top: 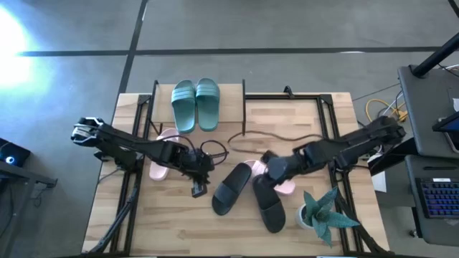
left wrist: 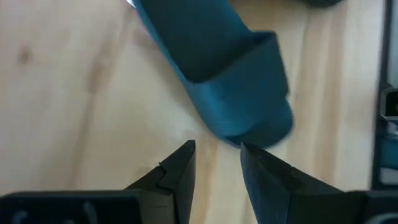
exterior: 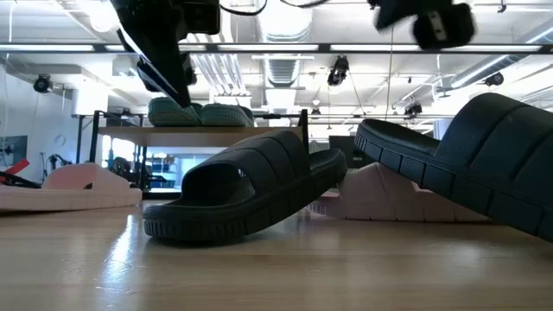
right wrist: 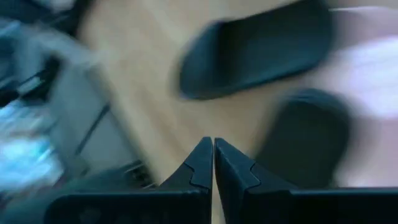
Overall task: Pick and place slides into the shelf
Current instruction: Put the left black slide under the shelf, then put the black slide under the shelf
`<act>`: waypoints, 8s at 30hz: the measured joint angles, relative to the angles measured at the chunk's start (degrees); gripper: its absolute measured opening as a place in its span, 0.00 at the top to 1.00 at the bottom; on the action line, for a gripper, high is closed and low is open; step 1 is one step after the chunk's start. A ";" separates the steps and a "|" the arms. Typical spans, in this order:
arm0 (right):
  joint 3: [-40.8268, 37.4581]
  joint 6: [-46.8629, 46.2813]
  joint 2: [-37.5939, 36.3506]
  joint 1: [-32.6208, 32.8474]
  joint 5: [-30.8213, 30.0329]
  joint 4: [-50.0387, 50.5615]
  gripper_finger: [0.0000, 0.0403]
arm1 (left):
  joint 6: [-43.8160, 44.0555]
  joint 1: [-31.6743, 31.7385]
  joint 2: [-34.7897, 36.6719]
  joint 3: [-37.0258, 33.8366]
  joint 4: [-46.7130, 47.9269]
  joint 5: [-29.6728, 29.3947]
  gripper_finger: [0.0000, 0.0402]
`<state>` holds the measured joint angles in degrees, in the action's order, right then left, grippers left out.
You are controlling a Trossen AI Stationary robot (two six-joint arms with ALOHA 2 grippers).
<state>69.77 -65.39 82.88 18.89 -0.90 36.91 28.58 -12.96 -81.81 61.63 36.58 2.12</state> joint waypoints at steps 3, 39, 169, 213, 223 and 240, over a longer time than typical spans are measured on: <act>-0.69 4.64 2.74 0.23 2.38 -9.37 0.98 | 2.94 -1.91 -0.10 -0.68 0.06 1.90 0.72; 9.30 25.27 29.17 -9.88 22.41 -15.24 0.56 | 56.64 -34.79 0.12 -3.94 5.32 -24.97 0.72; 26.12 50.43 28.28 -3.03 21.28 37.03 0.71 | 25.06 -15.49 14.51 -21.71 -20.58 -28.45 0.72; 14.23 7.62 15.58 -10.32 4.50 -10.13 0.97 | 50.63 -31.32 8.82 -17.44 -5.33 -39.55 0.82; 12.31 -20.77 24.46 -10.02 -4.53 -32.73 0.96 | 57.24 -35.81 7.52 -15.68 -3.91 -45.47 0.92; 22.83 -22.88 42.77 -12.95 24.53 -44.37 0.94 | 71.61 -35.88 -3.68 -16.11 3.08 -38.37 0.92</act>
<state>92.60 -88.27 125.64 5.93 23.63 -7.46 100.19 -48.84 -85.49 45.52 39.66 -36.26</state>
